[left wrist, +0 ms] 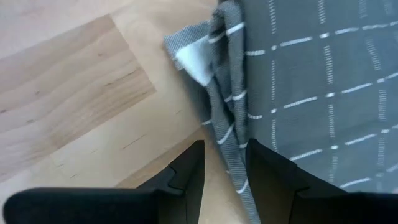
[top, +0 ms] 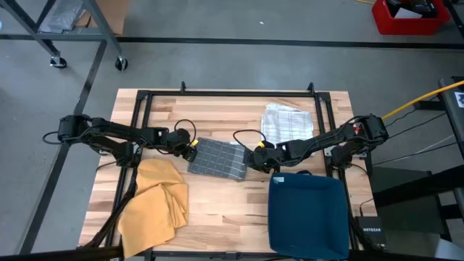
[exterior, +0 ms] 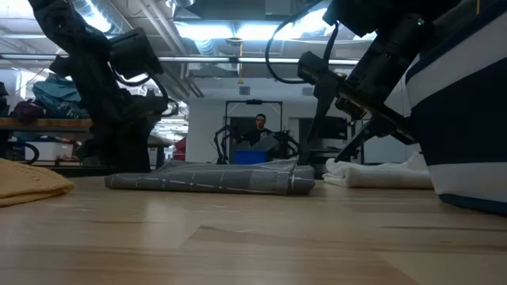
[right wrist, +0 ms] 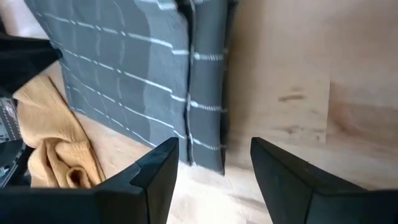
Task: Fold towel
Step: Stack the gray towel on top of the white towel
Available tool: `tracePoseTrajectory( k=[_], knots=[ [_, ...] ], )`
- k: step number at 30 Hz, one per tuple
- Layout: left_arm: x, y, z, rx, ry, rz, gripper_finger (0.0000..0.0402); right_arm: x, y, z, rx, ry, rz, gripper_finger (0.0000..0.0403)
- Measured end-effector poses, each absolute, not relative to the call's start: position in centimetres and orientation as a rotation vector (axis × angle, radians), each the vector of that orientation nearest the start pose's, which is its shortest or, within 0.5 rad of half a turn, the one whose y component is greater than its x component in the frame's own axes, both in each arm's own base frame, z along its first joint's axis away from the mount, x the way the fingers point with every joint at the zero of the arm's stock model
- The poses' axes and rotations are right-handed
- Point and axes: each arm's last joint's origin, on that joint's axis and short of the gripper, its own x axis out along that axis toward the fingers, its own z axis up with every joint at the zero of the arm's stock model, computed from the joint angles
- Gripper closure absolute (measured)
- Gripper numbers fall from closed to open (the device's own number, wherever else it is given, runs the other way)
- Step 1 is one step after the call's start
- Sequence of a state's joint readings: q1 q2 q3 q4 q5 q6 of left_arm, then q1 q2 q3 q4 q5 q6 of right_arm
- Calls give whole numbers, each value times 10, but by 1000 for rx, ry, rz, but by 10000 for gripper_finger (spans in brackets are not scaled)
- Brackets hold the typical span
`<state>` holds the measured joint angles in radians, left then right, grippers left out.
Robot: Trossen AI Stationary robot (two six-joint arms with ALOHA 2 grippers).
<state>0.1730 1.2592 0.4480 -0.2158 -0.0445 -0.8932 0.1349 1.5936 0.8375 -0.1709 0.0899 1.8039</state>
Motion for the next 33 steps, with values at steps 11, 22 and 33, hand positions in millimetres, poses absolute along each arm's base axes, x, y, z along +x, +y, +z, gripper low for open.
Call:
tracePoseTrajectory(
  k=[11, 22, 33],
  knots=[
    [211, 36, 132, -932, 820, 568, 295, 323, 44, 133, 1622, 714, -692, 197],
    [212, 36, 133, -938, 811, 555, 295, 331, 42, 119, 1627, 655, -726, 197],
    [217, 35, 136, -905, 792, 445, 304, 335, 26, 120, 1599, 540, -743, 207]
  ],
)
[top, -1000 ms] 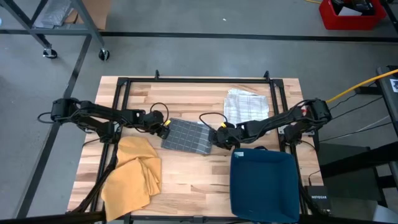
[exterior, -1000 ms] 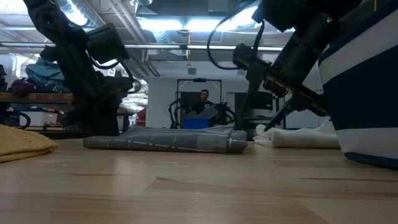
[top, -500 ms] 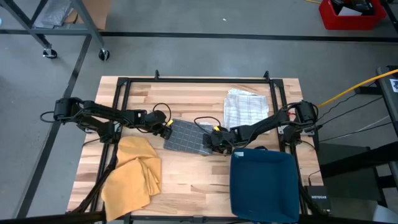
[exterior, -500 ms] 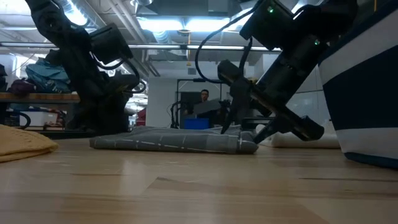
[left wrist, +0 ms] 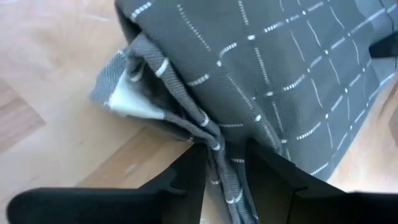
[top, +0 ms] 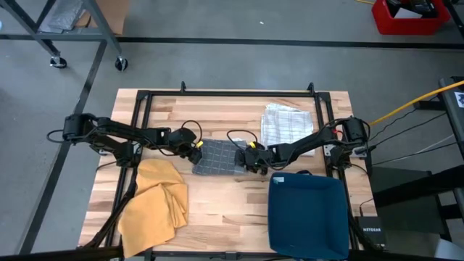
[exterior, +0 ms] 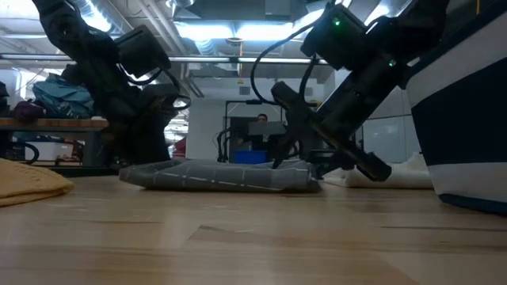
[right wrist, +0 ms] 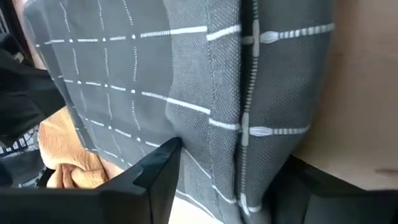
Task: Fold towel
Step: Stack the gray towel on top of the white towel
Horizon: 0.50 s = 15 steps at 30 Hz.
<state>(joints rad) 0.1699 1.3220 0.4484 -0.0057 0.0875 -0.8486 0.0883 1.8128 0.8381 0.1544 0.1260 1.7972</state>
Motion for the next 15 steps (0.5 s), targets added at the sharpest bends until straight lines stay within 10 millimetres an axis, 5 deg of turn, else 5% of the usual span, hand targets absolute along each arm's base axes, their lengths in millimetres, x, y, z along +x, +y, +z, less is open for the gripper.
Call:
tracePoseTrajectory(
  k=[9, 15],
  knots=[
    [224, 36, 127, -823, 805, 408, 393, 337, 25, 121, 1505, 525, -711, 315],
    [224, 36, 131, -768, 784, 373, 397, 338, 25, 123, 1381, 513, -678, 388]
  ],
)
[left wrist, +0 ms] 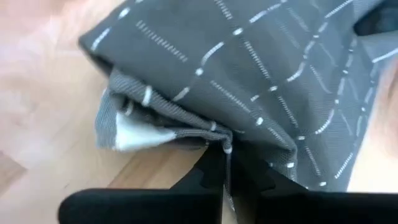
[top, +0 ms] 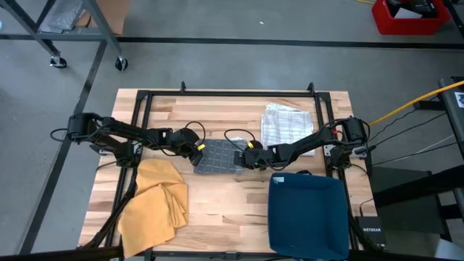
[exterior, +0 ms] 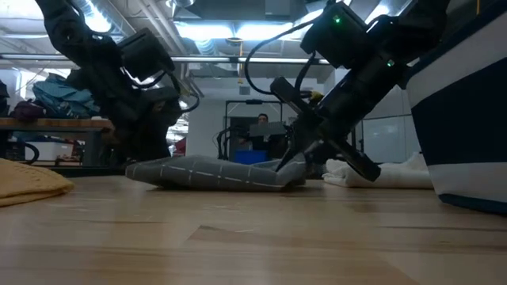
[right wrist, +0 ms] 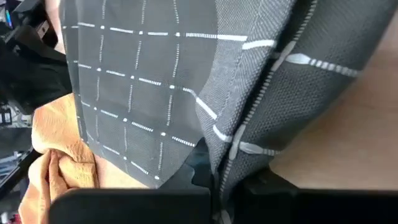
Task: Fold towel
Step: Stack the gray towel on top of the white towel
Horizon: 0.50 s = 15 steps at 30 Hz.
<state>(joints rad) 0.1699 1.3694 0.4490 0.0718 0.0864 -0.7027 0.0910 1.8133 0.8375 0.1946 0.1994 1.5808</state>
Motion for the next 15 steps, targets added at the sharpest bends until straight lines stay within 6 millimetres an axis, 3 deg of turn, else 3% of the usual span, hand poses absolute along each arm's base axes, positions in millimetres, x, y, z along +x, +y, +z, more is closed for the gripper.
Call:
tracePoseTrajectory(
  k=[6, 11, 15],
  knots=[
    [233, 37, 147, -758, 640, 325, 399, 340, 24, 127, 1363, 441, -680, 358],
    [236, 39, 151, -757, 588, 310, 400, 339, 21, 140, 1302, 349, -703, 387],
    [236, 41, 152, -752, 567, 325, 400, 335, 16, 159, 1252, 255, -716, 385]
  ],
)
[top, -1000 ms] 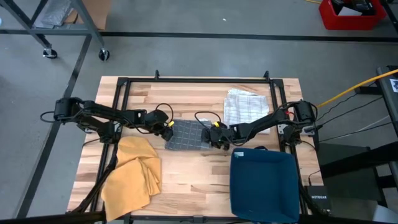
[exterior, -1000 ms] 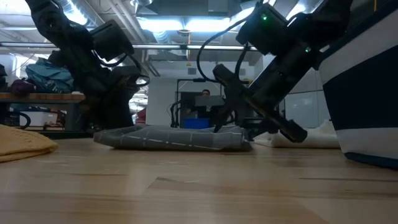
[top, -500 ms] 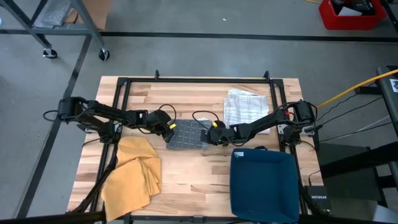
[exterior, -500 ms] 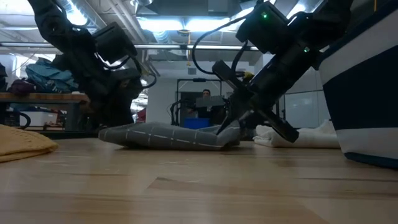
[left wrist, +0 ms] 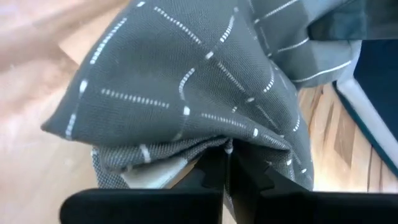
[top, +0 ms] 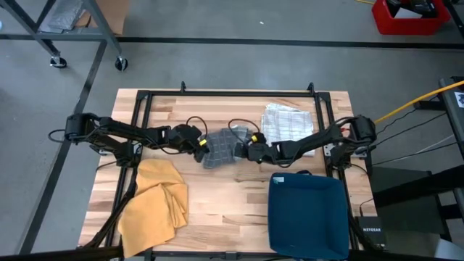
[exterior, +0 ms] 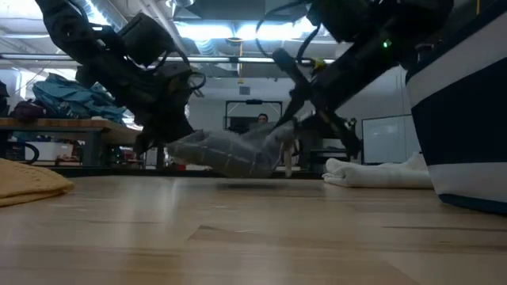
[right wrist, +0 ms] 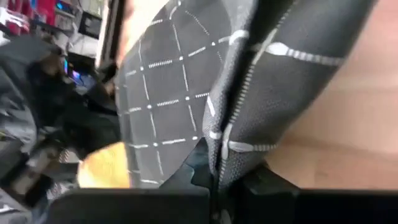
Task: Fold towel
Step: Stack the gray towel on top of the white towel
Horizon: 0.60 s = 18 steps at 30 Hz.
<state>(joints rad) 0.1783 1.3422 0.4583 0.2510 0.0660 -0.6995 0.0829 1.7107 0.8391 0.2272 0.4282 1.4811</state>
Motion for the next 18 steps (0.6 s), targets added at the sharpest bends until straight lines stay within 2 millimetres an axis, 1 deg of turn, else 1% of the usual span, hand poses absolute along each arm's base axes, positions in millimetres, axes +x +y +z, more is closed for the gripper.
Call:
tracePoseTrajectory(
  k=[4, 7, 11, 15, 18],
  knots=[
    [240, 46, 159, -747, 464, 334, 400, 330, 7, 171, 1254, 244, -743, 370],
    [245, 51, 168, -746, 366, 316, 401, 327, 2, 176, 1252, 229, -757, 377],
    [250, 57, 178, -742, 332, 324, 401, 322, -5, 188, 1210, 219, -750, 388],
    [258, 64, 188, -735, 296, 331, 401, 312, -10, 199, 1189, 231, -781, 381],
    [268, 68, 193, -717, 288, 330, 401, 301, -11, 205, 1168, 273, -820, 378]
  ],
)
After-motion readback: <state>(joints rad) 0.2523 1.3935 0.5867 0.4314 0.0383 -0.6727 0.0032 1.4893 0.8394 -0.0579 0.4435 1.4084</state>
